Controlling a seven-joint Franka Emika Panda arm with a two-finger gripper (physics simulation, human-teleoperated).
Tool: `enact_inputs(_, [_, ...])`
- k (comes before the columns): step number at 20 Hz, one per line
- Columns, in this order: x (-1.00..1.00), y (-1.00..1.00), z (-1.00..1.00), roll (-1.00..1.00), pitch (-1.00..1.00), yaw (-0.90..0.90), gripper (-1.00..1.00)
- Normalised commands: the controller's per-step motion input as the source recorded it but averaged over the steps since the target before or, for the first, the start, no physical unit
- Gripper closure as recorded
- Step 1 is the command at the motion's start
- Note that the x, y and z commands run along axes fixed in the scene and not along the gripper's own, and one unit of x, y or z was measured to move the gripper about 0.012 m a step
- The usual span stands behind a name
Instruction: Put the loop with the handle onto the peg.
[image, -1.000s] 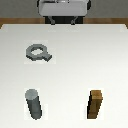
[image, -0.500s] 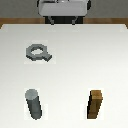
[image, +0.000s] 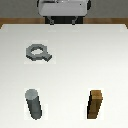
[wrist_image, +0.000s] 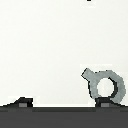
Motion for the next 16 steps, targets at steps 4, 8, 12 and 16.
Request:
enact_inputs(4, [0.00, -0.50, 0.00, 0.00, 0.00, 0.00, -1.00])
enact_inputs(8, [0.00, -0.75, 0.00, 0.00, 0.00, 0.00, -1.00])
enact_inputs(12, [0.00, -0.25, 0.00, 0.00, 0.00, 0.04, -1.00])
enact_inputs(16, [0.00, 0.00, 0.00, 0.00, 0.00, 0.88, -1.00])
